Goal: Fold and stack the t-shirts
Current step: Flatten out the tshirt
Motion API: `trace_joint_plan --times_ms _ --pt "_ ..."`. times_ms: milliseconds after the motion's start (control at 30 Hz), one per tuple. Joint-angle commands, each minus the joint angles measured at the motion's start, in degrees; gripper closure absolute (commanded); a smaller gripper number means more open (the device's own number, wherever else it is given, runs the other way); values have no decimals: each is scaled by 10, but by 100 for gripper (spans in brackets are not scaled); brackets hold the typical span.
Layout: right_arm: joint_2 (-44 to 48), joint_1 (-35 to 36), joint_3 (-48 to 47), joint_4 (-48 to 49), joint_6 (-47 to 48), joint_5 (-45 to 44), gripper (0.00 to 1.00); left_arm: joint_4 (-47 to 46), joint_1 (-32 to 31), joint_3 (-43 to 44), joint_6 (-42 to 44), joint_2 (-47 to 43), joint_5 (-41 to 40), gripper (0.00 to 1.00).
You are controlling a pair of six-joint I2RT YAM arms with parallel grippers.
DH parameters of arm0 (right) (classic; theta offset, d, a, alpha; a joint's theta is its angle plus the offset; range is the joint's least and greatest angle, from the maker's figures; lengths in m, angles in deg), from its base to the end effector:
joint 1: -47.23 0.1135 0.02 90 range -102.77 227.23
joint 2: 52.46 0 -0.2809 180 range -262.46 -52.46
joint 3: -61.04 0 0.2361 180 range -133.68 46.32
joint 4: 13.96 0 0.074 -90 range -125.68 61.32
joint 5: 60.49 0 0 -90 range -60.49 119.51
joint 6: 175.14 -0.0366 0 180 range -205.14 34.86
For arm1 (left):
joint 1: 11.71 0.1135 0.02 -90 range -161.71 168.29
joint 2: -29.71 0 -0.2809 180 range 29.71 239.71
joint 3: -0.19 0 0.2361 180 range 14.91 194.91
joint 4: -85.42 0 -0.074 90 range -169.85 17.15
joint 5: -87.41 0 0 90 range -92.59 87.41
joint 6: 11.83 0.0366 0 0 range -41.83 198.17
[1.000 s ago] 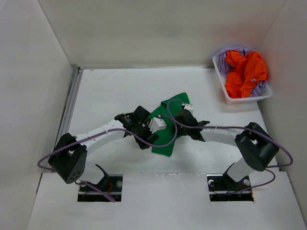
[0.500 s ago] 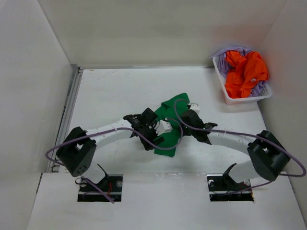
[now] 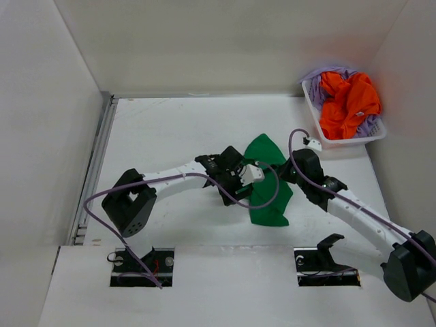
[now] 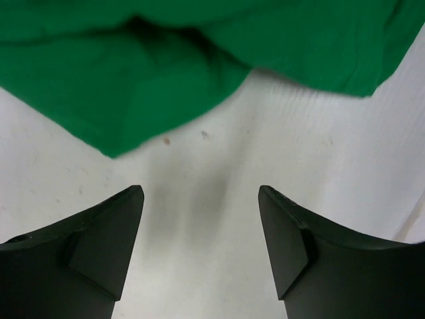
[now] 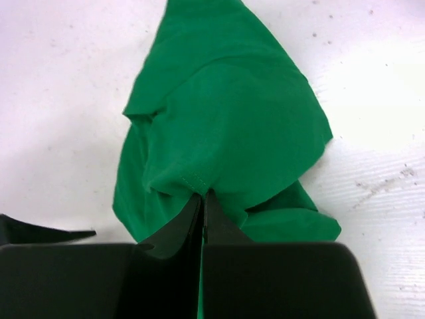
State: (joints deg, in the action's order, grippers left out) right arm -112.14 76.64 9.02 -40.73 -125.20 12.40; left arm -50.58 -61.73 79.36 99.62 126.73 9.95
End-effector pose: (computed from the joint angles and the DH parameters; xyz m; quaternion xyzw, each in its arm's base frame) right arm 0.1813 0.0899 0.2629 0.1502 0.8646 0.1545 0.4538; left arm 0.2065 -0.2586 0.2232 0.5847 0.7671 -0.1623 0.2081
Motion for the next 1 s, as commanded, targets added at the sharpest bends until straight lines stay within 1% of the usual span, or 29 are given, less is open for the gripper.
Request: trace_joint_plan --times_ms 0,100,200,267,367,500,567,600,700,800,833,867,967 --pt "13 -8 6 -8 4 11 100 -24 -6 51 15 13 13 28" --pt "7 -9 3 -5 4 13 100 -25 -11 69 2 31 20 19" --pt "-12 -9 7 4 -4 12 100 -31 -19 90 -26 41 65 11" --pt "-25 -14 15 18 -6 14 100 -39 -28 108 -43 53 94 8" --pt "-47 -26 22 37 -7 19 100 -62 -35 124 -67 89 113 5" --pt "-64 -37 23 53 -7 26 100 -77 -35 146 -102 148 123 7" --pt "-66 -40 23 55 -7 26 100 -80 -37 154 -109 168 130 15" --pt "-66 -41 23 55 -7 26 100 -80 -38 153 -108 174 130 22" --pt "-59 -53 28 55 -7 26 100 -83 -32 143 -109 183 126 52" --pt "-52 -71 34 53 -7 27 100 -80 -21 133 -113 178 119 87" --pt "-48 -79 35 52 -7 29 100 -77 -14 129 -114 173 109 95" --pt "-45 -87 37 49 -7 32 100 -74 -7 120 -109 163 96 100" --pt "-33 -105 48 45 -5 42 100 -77 29 72 -72 111 50 100"
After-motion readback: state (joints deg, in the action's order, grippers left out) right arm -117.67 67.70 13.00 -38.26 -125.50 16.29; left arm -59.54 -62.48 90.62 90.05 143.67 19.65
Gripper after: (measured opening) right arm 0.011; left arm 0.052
